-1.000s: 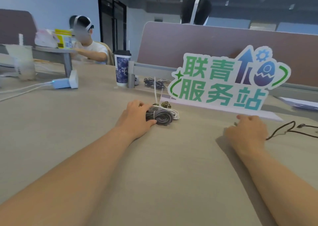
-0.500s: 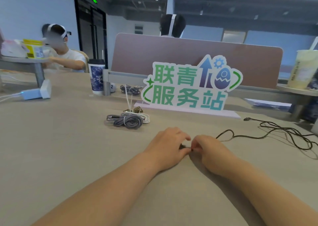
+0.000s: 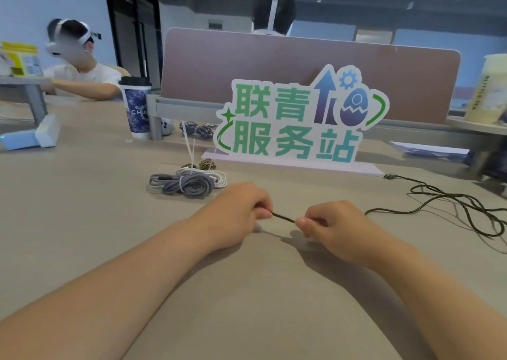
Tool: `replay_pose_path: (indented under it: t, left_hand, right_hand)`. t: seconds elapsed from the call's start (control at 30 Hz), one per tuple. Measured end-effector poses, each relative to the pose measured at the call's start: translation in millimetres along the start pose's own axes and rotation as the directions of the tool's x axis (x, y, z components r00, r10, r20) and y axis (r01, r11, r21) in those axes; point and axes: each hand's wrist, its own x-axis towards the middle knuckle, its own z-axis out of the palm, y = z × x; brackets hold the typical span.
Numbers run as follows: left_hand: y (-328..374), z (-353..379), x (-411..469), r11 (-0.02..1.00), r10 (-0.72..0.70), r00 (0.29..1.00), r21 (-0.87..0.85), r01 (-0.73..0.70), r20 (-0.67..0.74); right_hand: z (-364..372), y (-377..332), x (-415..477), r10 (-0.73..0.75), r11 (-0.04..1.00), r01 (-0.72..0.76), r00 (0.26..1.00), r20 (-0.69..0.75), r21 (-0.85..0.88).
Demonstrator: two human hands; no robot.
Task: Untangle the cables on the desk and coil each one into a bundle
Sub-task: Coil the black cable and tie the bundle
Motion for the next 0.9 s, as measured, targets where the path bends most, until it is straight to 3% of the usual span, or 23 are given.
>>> replay_pose_path:
  t: [0.13, 0.23, 0.33, 0.47, 0.7, 0.83, 0.9]
  left_hand:
    - [-15.9, -20.9, 0.6, 0.97, -0.241, 0.949, -0.076, 0.23, -0.204]
    - [-8.3, -15.4, -5.9, 0.935, -0.293, 0.947, -0.249, 0.254, -0.132]
    - [3.6, -1.3, -10.3, 0.766, -0.368, 0.929, -0.578, 0.282, -0.034]
    - [15.7, -3.7, -11.2, 0.592, -0.324, 0.94, -0.753, 0.288, 0.105]
    - [38.7, -4.7, -18.2, 0.546, -0.193, 0.937, -0.762, 0.348, 0.29]
    - [39.5, -6.2, -19.8, 0.622, -0.13, 0.966, -0.74, 0.254, 0.222]
    - [39.9, -9.4, -19.8, 0.587, -0.145, 0.979, -0.784, 0.204, 0.146]
  right_hand:
    - [-11.0, 12.2, -1.3, 0.093, 0.995, -0.088, 0.989, -0.116, 0.047]
    - [-12.2, 10.6, -3.8, 0.083, 0.994, -0.069, 0.979, -0.186, 0.079]
    - [-12.4, 4.2, -6.7, 0.042, 0.996, -0.021, 0.969, -0.242, 0.09]
    - [-14.6, -2.4, -8.9, 0.09, 0.973, -0.001, 0.924, -0.371, 0.233]
    - [-7.6, -15.8, -10.6, 0.127, 0.963, -0.05, 0.951, -0.283, 0.264]
    - [1.9, -27.9, -11.8, 0.071, 0.963, -0.012, 0.975, -0.21, 0.269]
    - [5.4, -34.1, -12.3, 0.053, 0.962, -0.001, 0.982, -0.181, 0.271]
